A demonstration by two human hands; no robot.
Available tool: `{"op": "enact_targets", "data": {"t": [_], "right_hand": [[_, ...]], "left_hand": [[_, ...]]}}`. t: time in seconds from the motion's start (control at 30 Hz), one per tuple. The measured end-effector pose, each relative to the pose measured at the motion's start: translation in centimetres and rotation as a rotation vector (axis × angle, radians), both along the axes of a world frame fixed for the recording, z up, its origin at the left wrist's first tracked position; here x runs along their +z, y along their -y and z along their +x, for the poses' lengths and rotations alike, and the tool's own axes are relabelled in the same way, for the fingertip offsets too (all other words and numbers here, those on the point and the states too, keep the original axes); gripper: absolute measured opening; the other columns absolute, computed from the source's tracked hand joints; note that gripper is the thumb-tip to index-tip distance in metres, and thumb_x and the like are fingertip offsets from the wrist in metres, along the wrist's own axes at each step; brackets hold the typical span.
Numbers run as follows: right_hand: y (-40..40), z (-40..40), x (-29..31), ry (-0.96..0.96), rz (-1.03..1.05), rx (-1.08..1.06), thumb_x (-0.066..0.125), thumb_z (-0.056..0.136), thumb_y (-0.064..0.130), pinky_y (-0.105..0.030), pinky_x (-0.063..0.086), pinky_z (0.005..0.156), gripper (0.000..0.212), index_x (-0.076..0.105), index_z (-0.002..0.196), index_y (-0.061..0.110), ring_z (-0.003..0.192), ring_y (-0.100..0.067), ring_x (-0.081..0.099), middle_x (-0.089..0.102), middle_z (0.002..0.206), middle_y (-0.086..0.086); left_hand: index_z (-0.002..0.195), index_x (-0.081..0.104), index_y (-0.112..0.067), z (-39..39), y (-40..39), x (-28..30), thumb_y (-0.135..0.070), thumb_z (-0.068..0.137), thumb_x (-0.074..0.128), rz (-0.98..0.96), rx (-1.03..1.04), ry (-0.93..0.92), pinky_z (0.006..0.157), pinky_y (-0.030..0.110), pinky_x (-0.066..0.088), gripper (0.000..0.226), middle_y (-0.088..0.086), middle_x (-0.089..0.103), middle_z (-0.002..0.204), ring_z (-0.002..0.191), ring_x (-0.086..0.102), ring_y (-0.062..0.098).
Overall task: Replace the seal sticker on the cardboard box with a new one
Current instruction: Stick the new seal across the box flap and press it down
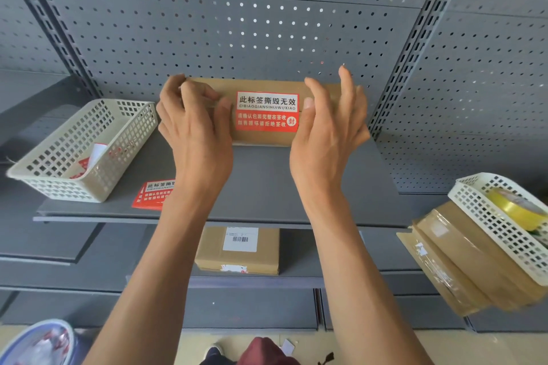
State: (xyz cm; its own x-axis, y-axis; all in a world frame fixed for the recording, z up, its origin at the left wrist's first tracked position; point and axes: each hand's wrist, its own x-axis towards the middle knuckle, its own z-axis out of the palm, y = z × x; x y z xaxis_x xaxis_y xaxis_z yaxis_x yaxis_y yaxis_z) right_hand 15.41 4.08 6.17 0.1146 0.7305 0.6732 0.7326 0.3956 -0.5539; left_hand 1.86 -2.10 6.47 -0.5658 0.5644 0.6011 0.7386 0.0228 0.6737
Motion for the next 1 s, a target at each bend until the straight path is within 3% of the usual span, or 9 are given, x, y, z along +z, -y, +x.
{"op": "enact_targets", "data": {"t": [0.07, 0.13, 0.23, 0.37, 0.5, 0.63, 0.77, 0.9, 1.0], "right_hand": [[0.3, 0.1, 0.3, -0.012, -0.006, 0.020, 0.052, 0.102, 0.039, -0.046, 0.024, 0.102, 0.032, 0.063, 0.131, 0.029, 0.148, -0.038, 0.032, 0.038, 0.161, -0.002], [0.6, 0.0, 0.4, 0.016, -0.009, 0.036, 0.056, 0.097, 0.056, -0.048, 0.023, 0.103, 0.047, 0.062, 0.134, 0.027, 0.149, -0.041, 0.029, 0.037, 0.162, -0.004], [0.8, 0.1, 0.5, 0.046, -0.003, 0.036, 0.057, 0.092, 0.064, -0.052, 0.025, 0.104, 0.059, 0.059, 0.137, 0.026, 0.150, -0.043, 0.027, 0.035, 0.163, -0.006], [0.8, 0.4, 0.7, 0.039, 0.013, 0.021, 0.054, 0.098, 0.054, -0.049, 0.026, 0.102, 0.045, 0.060, 0.135, 0.029, 0.149, -0.040, 0.030, 0.037, 0.162, -0.005], [0.8, 0.8, 0.7, 0.036, 0.040, 0.010, 0.052, 0.104, 0.031, -0.051, 0.031, 0.099, 0.030, 0.062, 0.132, 0.032, 0.147, -0.037, 0.034, 0.038, 0.161, -0.002], [0.7, 1.3, 0.7, 0.048, 0.046, 0.009, 0.055, 0.101, 0.014, -0.050, 0.031, 0.100, 0.038, 0.061, 0.135, 0.032, 0.147, -0.036, 0.035, 0.038, 0.161, -0.002], [0.9, 1.5, 1.4, 0.026, 0.010, 0.045, 0.051, 0.102, 0.043, -0.050, 0.029, 0.103, 0.040, 0.059, 0.139, 0.030, 0.147, -0.036, 0.032, 0.035, 0.162, -0.003], [1.3, 1.6, 2.1, 0.086, -0.030, 0.095, 0.058, 0.085, 0.072, -0.051, 0.025, 0.105, 0.072, 0.052, 0.145, 0.032, 0.150, -0.038, 0.026, 0.029, 0.166, -0.003], [1.1, 2.0, 2.1, 0.110, -0.028, 0.126, 0.062, 0.082, 0.074, -0.052, 0.026, 0.104, 0.079, 0.049, 0.148, 0.033, 0.150, -0.040, 0.024, 0.029, 0.166, -0.003]], "left_hand": [[0.112, 0.052, -0.011, 0.3, 0.3, 0.4, -0.048, 0.093, 0.063, -0.021, -0.028, 0.010, 0.101, 0.030, 0.024, 0.043, 0.010, 0.042, 0.145, 0.133, 0.039, 0.030], [0.112, 0.052, -0.012, 0.6, 0.5, 0.8, -0.060, 0.081, 0.068, -0.030, -0.041, 0.032, 0.102, 0.026, 0.021, 0.059, 0.006, 0.042, 0.148, 0.138, 0.037, 0.024], [0.109, 0.051, -0.011, 0.7, 0.7, 1.2, -0.058, 0.077, 0.076, 0.008, -0.032, 0.053, 0.104, 0.027, 0.023, 0.062, 0.005, 0.048, 0.145, 0.140, 0.038, 0.023], [0.108, 0.050, -0.012, 0.8, 1.1, 1.6, -0.058, 0.075, 0.079, 0.035, -0.017, 0.040, 0.103, 0.041, 0.039, 0.064, 0.004, 0.058, 0.122, 0.122, 0.051, 0.031], [0.105, 0.049, -0.011, 0.7, 1.6, 1.8, -0.048, 0.078, 0.083, 0.046, -0.018, 0.051, 0.099, 0.046, 0.043, 0.057, -0.005, 0.055, 0.113, 0.110, 0.054, 0.032], [0.107, 0.052, -0.008, 0.7, 1.9, 1.5, -0.037, 0.086, 0.080, 0.042, -0.032, 0.059, 0.109, 0.046, 0.038, 0.045, 0.005, 0.060, 0.130, 0.135, 0.049, 0.033], [0.103, 0.052, -0.012, 1.1, 2.1, 1.8, -0.042, 0.091, 0.073, 0.035, -0.051, 0.037, 0.110, 0.050, 0.036, 0.039, -0.009, 0.055, 0.118, 0.139, 0.046, 0.033], [0.098, 0.042, -0.023, 1.1, 1.9, 2.1, -0.073, 0.066, 0.080, -0.042, -0.043, 0.045, 0.104, 0.055, 0.040, 0.070, 0.012, 0.060, 0.132, 0.132, 0.048, 0.034], [0.102, 0.044, -0.020, 1.0, 2.0, 2.2, -0.069, 0.060, 0.086, -0.047, -0.063, 0.045, 0.106, 0.055, 0.039, 0.077, 0.008, 0.059, 0.135, 0.136, 0.045, 0.032]]}}
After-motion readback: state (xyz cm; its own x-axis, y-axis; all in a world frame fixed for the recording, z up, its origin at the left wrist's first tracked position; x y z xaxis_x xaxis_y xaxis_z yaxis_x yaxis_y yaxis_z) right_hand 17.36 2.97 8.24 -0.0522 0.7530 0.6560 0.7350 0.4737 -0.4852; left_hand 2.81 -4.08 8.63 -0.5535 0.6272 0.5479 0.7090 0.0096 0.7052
